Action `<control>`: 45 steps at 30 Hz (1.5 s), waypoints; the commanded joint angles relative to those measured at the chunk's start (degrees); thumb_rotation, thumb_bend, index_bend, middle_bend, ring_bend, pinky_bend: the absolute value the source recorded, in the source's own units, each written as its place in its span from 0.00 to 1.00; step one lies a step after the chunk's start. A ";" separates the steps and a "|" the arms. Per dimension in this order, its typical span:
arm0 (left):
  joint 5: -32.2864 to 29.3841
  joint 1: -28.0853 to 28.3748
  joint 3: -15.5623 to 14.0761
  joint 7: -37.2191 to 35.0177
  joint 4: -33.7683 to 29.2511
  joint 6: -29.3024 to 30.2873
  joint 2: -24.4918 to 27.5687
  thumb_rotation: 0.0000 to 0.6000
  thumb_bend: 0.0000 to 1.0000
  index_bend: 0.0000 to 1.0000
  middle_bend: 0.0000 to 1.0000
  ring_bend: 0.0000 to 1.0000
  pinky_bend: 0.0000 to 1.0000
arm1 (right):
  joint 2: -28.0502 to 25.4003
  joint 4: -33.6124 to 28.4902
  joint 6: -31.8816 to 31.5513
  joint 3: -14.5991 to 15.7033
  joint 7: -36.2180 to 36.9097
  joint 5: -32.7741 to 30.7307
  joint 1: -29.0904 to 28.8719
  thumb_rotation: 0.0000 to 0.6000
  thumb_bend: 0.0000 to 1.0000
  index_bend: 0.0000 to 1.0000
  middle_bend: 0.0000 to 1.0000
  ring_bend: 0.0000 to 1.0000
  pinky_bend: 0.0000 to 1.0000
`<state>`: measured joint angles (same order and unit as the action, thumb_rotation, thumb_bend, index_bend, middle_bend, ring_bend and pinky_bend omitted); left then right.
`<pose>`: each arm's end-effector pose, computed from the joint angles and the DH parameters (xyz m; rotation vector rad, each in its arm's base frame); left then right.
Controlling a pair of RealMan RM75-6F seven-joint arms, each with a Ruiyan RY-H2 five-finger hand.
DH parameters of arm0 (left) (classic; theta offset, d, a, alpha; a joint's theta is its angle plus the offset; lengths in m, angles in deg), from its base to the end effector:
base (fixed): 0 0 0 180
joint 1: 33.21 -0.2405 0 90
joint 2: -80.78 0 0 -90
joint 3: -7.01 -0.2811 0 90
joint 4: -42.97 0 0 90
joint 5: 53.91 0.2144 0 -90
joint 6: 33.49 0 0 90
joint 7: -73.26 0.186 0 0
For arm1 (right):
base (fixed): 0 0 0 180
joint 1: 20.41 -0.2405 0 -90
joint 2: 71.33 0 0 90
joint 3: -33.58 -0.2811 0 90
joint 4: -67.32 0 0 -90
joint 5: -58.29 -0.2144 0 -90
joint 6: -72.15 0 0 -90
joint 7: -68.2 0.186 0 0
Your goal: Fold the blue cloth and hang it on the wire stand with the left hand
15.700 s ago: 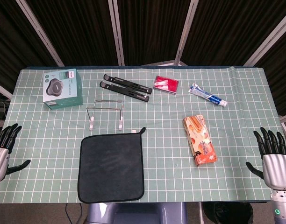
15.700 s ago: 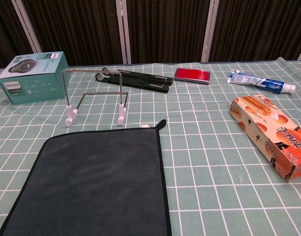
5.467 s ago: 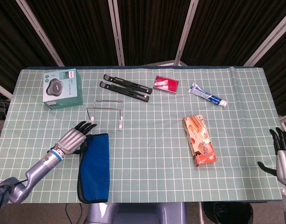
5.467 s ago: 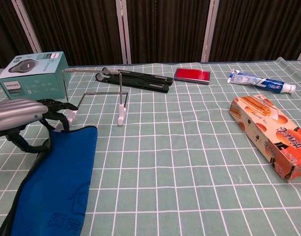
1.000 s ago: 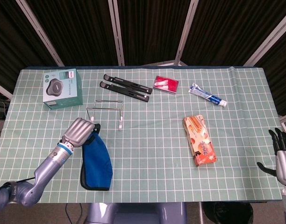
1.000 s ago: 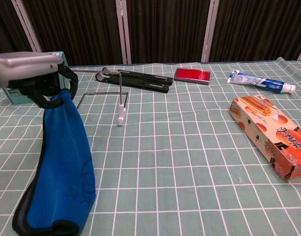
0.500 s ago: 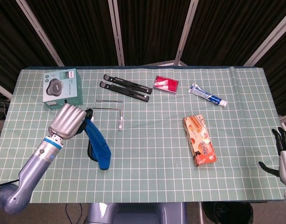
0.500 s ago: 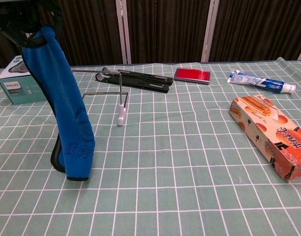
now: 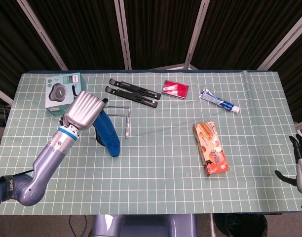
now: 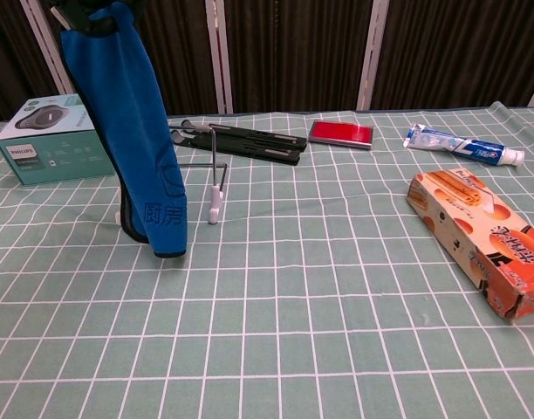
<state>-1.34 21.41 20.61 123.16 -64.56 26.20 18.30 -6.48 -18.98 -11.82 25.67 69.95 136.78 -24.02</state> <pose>-0.0575 0.4263 0.1184 -1.8658 -0.2795 -0.7456 -0.3740 -0.2353 0.1974 1.2208 -0.8713 0.8363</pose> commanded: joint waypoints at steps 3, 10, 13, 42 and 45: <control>-0.84 2.62 0.45 1.84 2.85 -0.73 -0.94 1.00 0.75 0.93 0.96 0.95 1.00 | 0.06 0.16 0.23 -0.11 -0.01 -0.29 -0.09 1.00 0.00 0.00 0.00 0.00 0.00; -1.08 6.12 0.74 3.93 6.84 -2.77 -1.47 1.00 0.75 0.93 0.97 0.94 1.00 | 0.17 0.53 0.79 -0.27 0.12 -0.95 -0.20 1.00 0.00 0.00 0.00 0.00 0.00; -1.69 7.84 0.45 5.81 8.37 -3.76 -1.51 1.00 0.75 0.93 0.96 0.94 1.00 | 0.22 0.73 1.08 -0.37 0.18 -1.25 -0.30 1.00 0.00 0.00 0.00 0.00 0.00; -7.67 15.80 -3.24 1.57 34.48 -12.96 -17.46 1.00 0.75 0.93 0.96 0.93 1.00 | 1.18 1.95 2.19 -0.59 -1.43 -2.98 -0.55 1.00 0.00 0.00 0.00 0.00 0.00; -9.50 16.42 -3.22 0.31 39.25 -14.73 -20.89 1.00 0.75 0.93 0.96 0.93 1.00 | 1.29 1.92 1.94 -0.58 -1.85 -2.99 -0.46 1.00 0.00 0.00 0.00 0.00 0.00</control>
<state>-9.56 37.17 17.47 124.54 -28.27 12.86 -0.21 -5.21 -17.06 -9.87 25.09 68.12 133.81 -24.50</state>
